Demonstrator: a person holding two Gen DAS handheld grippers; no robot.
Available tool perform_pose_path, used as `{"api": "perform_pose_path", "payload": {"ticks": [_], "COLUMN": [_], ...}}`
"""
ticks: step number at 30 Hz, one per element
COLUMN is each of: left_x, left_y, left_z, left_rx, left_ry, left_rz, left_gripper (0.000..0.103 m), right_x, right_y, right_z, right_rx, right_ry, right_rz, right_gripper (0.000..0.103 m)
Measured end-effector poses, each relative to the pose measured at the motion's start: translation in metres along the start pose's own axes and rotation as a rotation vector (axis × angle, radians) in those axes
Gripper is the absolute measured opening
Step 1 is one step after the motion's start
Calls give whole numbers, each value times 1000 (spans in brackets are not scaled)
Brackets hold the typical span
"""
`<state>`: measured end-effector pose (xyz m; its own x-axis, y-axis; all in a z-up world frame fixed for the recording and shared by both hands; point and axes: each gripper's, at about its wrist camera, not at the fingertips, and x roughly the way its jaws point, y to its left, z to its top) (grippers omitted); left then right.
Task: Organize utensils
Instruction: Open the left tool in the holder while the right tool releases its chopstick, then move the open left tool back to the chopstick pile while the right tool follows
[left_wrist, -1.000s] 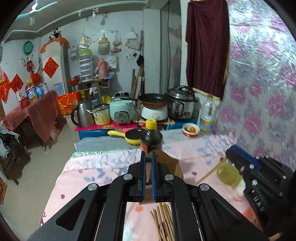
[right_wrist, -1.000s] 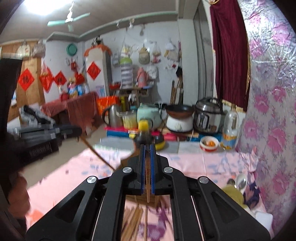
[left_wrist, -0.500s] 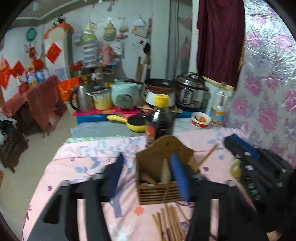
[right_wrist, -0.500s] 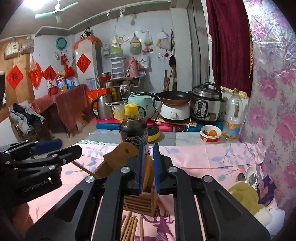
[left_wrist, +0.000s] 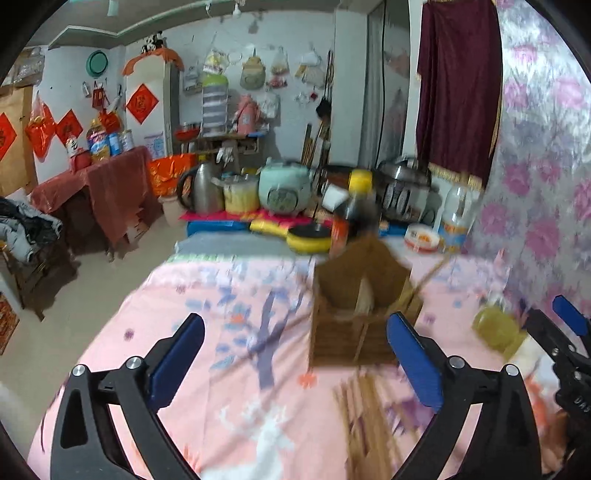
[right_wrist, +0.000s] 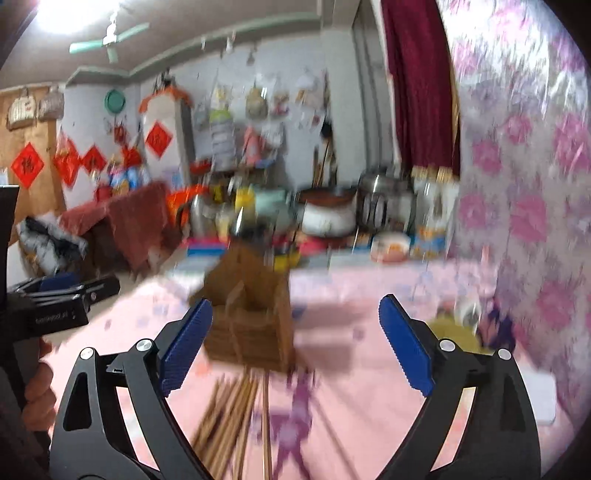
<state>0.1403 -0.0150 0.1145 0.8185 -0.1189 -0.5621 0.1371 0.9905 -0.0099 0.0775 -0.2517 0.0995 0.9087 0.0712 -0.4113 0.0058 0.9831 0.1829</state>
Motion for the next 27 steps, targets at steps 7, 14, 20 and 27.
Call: {"api": "perform_pose_path", "payload": {"ticks": [7,14,20,27], "left_x": [40,62,72,85], "left_y": [0,-17,-18,-24], "left_z": [-96,-129,-131,-135], "left_rx": [110,194,188,195], "left_ry": [213,369,407,446], "left_rz": [20,-75,-69,-91], "left_gripper": [97,97,97,92], "right_x": [15,27,31,35], "right_y": [-21,-24,-32,-39], "right_z": [-73,-82,-84,-86], "right_rx": [27,25,64,105], "right_ry": [207,246,266,283], "right_rz": [44,-5,-9,-7], "right_gripper": [89,89,89,89]}}
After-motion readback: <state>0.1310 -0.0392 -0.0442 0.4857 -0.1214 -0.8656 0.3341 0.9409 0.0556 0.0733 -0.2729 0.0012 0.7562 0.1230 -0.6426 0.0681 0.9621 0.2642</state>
